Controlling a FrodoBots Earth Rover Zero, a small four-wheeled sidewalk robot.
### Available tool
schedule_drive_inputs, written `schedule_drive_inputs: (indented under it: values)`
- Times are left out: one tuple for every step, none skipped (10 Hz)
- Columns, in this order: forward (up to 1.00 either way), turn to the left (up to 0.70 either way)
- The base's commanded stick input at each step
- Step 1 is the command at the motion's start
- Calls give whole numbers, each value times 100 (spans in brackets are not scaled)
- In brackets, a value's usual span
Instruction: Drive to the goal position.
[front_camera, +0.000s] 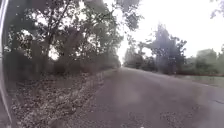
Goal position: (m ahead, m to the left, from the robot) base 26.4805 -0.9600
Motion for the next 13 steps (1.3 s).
schedule_drive_inputs:
  values:
    - [70,1]
    - [70,1]
    - [70,1]
    - [70,1]
    - [70,1]
    - [70,1]
    - [70,1]
    - [70,1]
    - [70,1]
    - [70,1]
    - [70,1]
    - [70,1]
    - [70,1]
